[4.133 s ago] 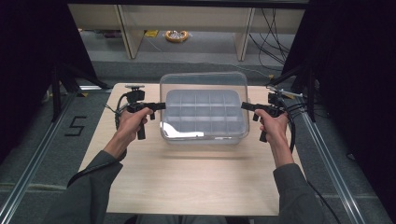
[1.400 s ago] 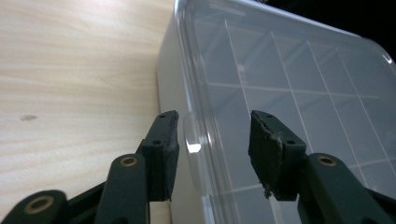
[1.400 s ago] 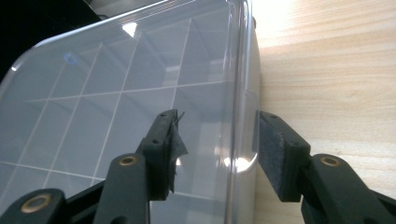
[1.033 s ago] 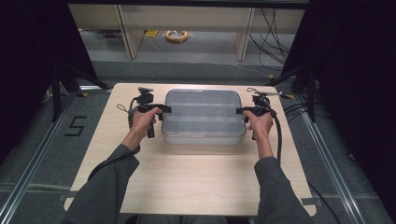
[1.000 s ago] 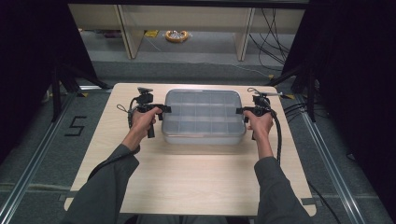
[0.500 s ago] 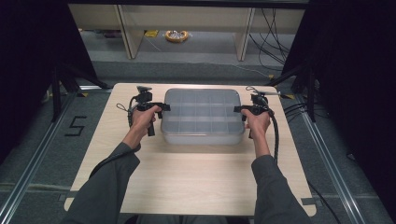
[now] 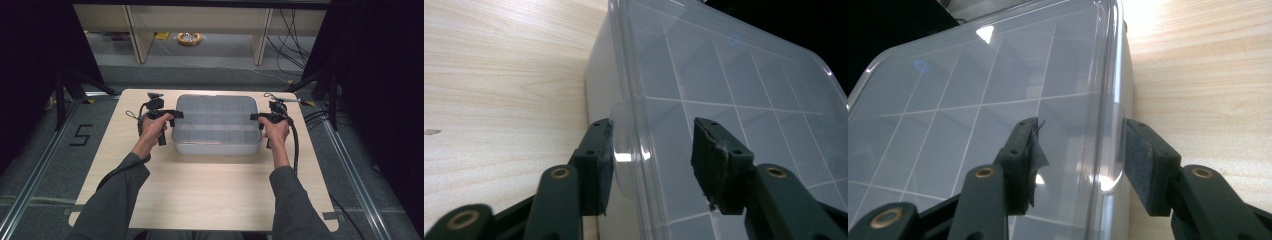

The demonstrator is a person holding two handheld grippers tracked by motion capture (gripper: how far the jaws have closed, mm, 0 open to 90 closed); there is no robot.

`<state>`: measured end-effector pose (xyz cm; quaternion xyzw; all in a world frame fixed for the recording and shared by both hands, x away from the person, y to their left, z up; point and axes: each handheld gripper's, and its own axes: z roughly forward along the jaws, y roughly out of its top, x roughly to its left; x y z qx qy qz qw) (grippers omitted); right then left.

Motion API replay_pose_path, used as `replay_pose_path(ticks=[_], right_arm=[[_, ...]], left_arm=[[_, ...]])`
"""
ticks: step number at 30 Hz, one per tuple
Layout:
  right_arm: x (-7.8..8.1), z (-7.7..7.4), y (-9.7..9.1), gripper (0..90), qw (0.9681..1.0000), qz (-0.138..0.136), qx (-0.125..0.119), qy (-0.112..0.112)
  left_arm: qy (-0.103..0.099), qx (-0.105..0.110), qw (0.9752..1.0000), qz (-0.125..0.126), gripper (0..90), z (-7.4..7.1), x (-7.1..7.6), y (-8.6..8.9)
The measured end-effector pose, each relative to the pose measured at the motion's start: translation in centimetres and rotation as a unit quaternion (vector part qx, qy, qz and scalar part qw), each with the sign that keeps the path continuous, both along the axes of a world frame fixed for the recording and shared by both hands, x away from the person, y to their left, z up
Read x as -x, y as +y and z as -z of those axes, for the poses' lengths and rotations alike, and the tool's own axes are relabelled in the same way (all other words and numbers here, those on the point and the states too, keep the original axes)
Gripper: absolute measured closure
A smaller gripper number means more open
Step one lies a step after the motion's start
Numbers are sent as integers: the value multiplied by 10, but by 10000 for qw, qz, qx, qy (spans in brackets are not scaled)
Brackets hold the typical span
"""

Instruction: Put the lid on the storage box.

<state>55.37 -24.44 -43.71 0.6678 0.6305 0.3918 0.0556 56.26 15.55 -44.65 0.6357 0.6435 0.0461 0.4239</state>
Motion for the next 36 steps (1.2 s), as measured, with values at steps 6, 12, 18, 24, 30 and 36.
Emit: replay_pose_path(ticks=[6, 12, 18, 24, 30, 36], right_arm=[[3, 3, -5, 520, 9999, -91, -28, -116], [1, 6, -7, 527, 9993, -126, 26, -342], [5, 3, -7, 549, 9998, -44, -62, -189], [6, 2, -6, 534, 9992, 164, -373, -7], [-1, 4, -7, 543, 9995, 199, -98, -242], [-3, 3, -6, 550, 9994, 246, -204, -166]], left_arm=[[-34, -146, 9999, 75, 484, -2, 4, -4], [45, 2, 10000, 63, 461, 0, 2, -3], [126, 139, 9998, 16, 432, -1, 6, 3], [28, -99, 9999, 107, 499, -2, 9, -2], [59, -108, 9999, 12, 489, -2, 5, -8], [52, -93, 9999, 22, 486, -1, 4, -8]])
